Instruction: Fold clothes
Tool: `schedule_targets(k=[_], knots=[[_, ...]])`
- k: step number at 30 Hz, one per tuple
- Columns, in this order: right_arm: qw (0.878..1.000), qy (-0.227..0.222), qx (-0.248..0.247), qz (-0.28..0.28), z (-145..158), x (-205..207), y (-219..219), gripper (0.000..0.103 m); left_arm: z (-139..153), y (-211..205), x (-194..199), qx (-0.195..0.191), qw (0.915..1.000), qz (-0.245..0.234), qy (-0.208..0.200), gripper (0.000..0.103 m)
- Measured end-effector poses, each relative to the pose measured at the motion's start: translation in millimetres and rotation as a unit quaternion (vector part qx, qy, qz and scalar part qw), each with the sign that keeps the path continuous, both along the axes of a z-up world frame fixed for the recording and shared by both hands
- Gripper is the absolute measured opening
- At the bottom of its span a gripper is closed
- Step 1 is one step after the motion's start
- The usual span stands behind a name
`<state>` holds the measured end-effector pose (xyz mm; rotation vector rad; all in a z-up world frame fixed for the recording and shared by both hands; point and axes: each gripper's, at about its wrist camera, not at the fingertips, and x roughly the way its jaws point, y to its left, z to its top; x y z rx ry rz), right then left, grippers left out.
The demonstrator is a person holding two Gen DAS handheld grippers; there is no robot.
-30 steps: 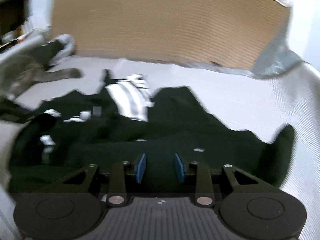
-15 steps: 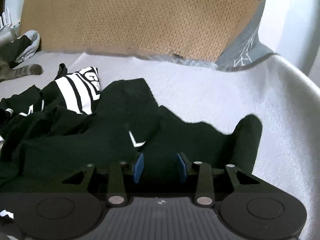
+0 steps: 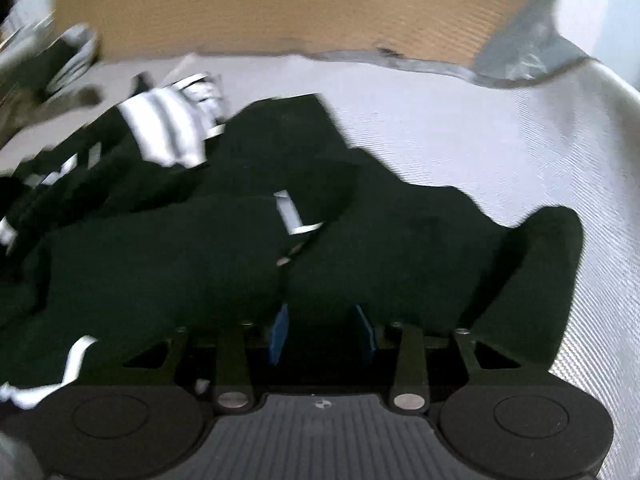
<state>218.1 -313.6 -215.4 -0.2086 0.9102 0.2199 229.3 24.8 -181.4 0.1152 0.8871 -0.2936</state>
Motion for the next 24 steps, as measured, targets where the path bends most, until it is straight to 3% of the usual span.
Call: schedule_targets(k=[4, 11, 17, 24], knots=[[0.999, 0.022, 0.008, 0.031, 2, -11, 8, 0.036, -1, 0, 4, -0.015, 0.9998, 0.012, 0.003, 0.029], [0.995, 0.033, 0.000, 0.089, 3, -30, 33, 0.018, -2, -3, 11, -0.012, 0.9999, 0.003, 0.005, 0.029], [0.990, 0.049, 0.026, 0.127, 1, -41, 49, 0.004, -2, -4, 15, -0.015, 0.9999, 0.000, 0.005, 0.028], [0.983, 0.064, 0.036, 0.168, -1, -50, 71, 0.004, -2, -5, 19, -0.017, 0.9998, 0.000, 0.006, 0.027]])
